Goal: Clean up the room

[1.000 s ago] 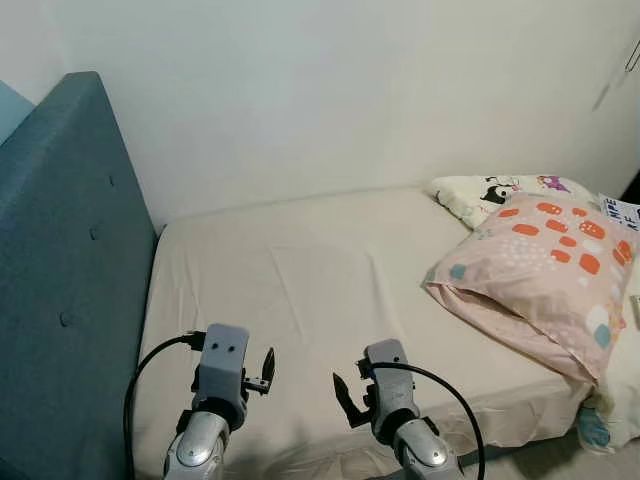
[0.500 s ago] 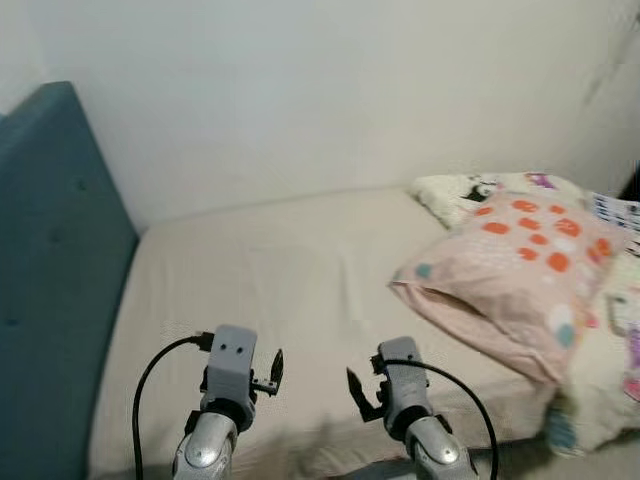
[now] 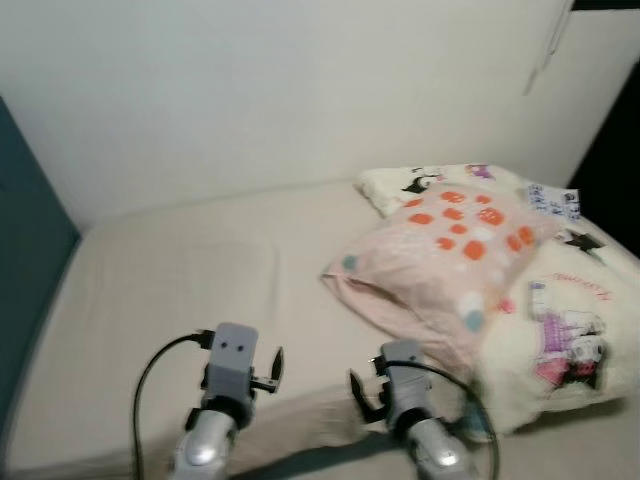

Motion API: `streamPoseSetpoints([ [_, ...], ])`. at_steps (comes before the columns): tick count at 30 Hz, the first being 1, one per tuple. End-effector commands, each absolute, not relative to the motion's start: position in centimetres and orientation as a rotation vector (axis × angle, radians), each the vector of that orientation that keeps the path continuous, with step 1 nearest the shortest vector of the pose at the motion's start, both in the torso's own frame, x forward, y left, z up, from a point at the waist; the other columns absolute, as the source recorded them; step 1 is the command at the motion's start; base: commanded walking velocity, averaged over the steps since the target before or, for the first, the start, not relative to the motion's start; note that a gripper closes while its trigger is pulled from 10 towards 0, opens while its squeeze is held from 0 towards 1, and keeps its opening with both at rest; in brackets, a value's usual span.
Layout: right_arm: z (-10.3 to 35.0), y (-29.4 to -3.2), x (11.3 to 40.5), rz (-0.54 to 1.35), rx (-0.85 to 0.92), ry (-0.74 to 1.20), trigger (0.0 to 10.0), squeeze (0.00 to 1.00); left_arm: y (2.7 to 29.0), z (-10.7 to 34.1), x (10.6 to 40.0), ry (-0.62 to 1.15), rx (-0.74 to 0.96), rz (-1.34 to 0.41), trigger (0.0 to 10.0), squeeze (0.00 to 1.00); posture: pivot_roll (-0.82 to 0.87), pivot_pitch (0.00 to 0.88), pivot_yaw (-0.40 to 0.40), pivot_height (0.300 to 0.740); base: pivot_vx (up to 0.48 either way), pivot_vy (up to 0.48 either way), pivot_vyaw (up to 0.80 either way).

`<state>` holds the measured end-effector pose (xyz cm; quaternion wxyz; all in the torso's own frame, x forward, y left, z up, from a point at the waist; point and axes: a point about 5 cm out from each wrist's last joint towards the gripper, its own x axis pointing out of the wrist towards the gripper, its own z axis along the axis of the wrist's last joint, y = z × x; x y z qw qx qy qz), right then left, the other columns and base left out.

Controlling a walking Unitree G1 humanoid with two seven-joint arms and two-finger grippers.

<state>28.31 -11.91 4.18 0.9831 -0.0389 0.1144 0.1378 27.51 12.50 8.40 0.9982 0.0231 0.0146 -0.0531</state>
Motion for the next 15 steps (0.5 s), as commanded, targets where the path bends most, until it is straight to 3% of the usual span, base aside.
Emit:
streamPoseSetpoints([
  [1, 3.93, -12.20, 28.08, 0.272, -0.078, 0.245, 10.0, 0.00, 12.55, 8.01, 27.19, 0.044, 0.051, -0.105, 10.0, 0.00, -0.02, 0.137, -0.009, 0.740, 0.000, -0.465, 0.00],
  [15, 3.92, -12.22, 28.07, 0.263, -0.075, 0.244, 10.0, 0.00, 12.41, 7.99, 27.19, 0.044, 0.065, -0.119, 10.0, 0.00, -0.02, 0.136, -0.004, 0.740, 0.000, -0.465, 0.00],
])
